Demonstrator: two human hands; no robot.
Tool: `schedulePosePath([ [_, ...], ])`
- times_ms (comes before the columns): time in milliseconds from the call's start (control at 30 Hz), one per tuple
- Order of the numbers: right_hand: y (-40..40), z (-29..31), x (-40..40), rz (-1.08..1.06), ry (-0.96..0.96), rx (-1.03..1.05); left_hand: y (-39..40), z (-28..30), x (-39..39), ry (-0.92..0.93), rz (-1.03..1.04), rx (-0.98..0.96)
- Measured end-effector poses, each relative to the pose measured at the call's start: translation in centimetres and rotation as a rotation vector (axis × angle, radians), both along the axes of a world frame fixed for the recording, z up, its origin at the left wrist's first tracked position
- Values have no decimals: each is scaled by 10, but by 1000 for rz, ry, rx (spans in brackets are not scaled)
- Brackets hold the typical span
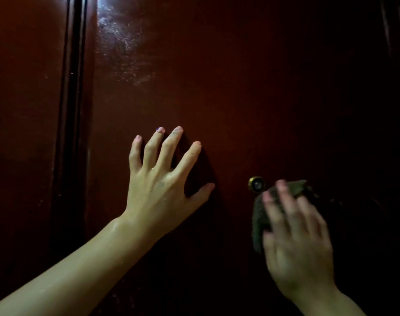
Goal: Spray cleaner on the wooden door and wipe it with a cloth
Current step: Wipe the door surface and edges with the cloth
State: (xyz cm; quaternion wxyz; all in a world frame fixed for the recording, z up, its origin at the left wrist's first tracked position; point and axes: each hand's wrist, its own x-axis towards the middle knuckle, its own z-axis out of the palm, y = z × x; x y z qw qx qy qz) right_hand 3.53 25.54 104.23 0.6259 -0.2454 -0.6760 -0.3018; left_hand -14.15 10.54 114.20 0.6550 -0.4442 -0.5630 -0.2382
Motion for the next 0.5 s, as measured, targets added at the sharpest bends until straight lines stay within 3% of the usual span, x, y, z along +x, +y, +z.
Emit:
schedulePosePath([
  [67, 0, 2, 5, 7, 167, -157, 6, 1, 6, -8, -11, -3],
  [133, -8, -1, -4, 14, 191, -184, 12, 3, 12, -10, -17, -12],
  [300, 3, -15, -1, 42, -189, 137, 27, 14, 29, -6, -62, -31],
  [500, 44, 10, 58, -56, 189, -208, 47, 22, 54, 41, -116, -68],
])
